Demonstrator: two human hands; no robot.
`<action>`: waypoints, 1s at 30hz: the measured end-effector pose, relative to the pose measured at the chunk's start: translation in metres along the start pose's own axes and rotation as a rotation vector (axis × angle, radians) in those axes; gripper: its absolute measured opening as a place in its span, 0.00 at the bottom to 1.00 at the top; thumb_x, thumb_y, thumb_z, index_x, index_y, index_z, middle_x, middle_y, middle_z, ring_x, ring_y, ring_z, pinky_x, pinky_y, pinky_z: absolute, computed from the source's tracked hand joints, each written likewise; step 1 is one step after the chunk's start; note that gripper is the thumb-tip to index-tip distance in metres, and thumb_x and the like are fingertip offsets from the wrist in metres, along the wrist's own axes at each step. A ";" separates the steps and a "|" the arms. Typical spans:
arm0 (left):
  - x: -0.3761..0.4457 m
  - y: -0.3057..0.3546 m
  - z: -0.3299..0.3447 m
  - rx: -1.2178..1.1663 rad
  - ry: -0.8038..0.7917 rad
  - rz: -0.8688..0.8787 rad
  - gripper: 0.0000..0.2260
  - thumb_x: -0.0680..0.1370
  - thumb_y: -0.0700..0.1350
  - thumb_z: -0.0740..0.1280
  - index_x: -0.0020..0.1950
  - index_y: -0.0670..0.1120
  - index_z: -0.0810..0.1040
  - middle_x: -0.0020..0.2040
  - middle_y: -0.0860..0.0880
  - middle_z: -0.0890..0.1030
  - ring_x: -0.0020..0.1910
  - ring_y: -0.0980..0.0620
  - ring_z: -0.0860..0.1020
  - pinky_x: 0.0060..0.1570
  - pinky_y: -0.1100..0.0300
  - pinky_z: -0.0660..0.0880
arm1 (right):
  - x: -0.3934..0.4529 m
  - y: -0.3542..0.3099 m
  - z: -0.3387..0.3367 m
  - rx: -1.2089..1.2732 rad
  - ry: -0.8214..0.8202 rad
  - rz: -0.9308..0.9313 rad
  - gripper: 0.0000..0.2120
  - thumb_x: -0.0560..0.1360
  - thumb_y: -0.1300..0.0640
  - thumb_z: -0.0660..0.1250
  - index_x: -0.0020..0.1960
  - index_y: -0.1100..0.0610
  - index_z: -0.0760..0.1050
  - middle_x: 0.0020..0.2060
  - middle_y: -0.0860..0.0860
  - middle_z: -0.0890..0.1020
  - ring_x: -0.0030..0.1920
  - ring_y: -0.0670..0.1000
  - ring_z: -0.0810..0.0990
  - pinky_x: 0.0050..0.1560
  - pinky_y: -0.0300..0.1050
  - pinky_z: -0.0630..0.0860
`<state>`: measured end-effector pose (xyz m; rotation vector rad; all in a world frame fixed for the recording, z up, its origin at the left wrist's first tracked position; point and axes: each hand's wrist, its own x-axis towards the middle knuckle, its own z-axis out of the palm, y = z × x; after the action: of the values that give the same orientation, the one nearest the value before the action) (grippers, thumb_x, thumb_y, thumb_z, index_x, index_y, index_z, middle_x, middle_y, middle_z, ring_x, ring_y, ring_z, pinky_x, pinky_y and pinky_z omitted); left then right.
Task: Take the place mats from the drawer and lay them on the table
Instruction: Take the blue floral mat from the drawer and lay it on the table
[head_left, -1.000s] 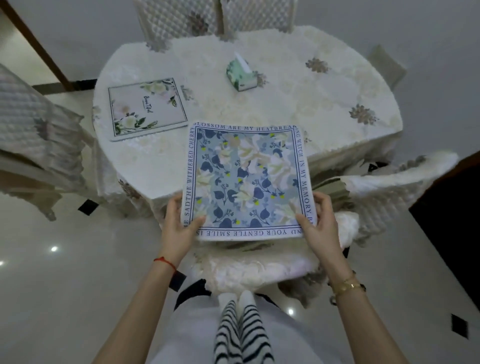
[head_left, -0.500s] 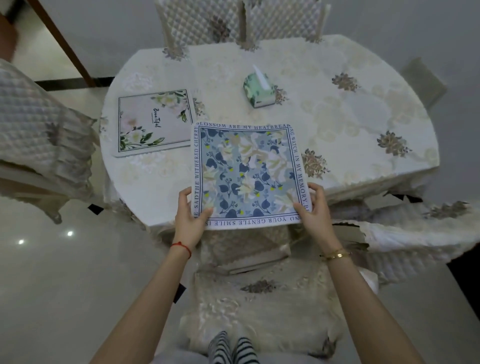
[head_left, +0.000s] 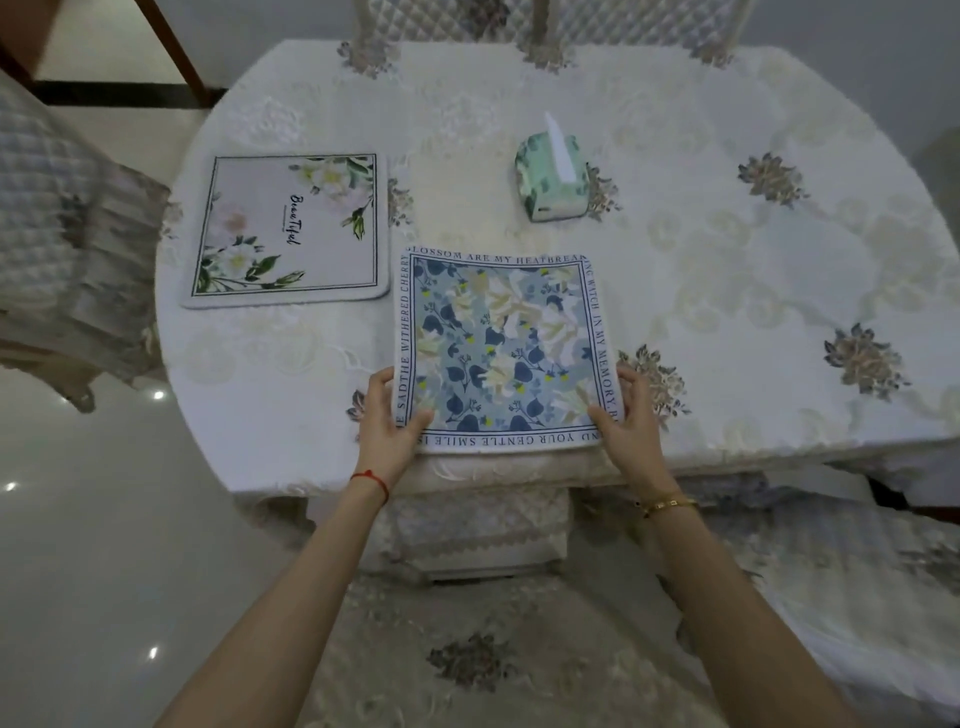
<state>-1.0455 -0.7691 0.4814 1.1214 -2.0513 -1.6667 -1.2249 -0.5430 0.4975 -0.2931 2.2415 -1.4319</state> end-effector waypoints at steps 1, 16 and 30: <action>0.003 -0.002 0.006 0.012 0.005 -0.004 0.24 0.73 0.38 0.72 0.64 0.49 0.66 0.57 0.50 0.75 0.57 0.51 0.78 0.59 0.48 0.76 | 0.005 0.006 -0.002 -0.003 -0.006 -0.001 0.21 0.78 0.67 0.64 0.66 0.52 0.63 0.62 0.52 0.75 0.55 0.40 0.80 0.49 0.34 0.80; 0.007 -0.024 0.031 0.324 0.083 0.009 0.38 0.71 0.46 0.75 0.76 0.45 0.61 0.71 0.46 0.71 0.69 0.47 0.70 0.68 0.47 0.68 | 0.021 0.042 -0.013 -0.204 0.068 -0.017 0.24 0.76 0.62 0.69 0.70 0.59 0.67 0.56 0.53 0.80 0.50 0.48 0.79 0.44 0.25 0.75; 0.027 -0.014 0.026 0.649 0.128 0.265 0.29 0.76 0.49 0.69 0.74 0.41 0.65 0.67 0.41 0.70 0.66 0.42 0.68 0.68 0.48 0.66 | 0.044 0.037 0.002 -0.730 0.251 -0.362 0.25 0.77 0.51 0.65 0.70 0.61 0.68 0.66 0.59 0.71 0.68 0.60 0.68 0.70 0.56 0.64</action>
<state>-1.0739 -0.7702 0.4537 1.0205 -2.5913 -0.7945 -1.2597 -0.5467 0.4516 -0.8222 2.9742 -0.7598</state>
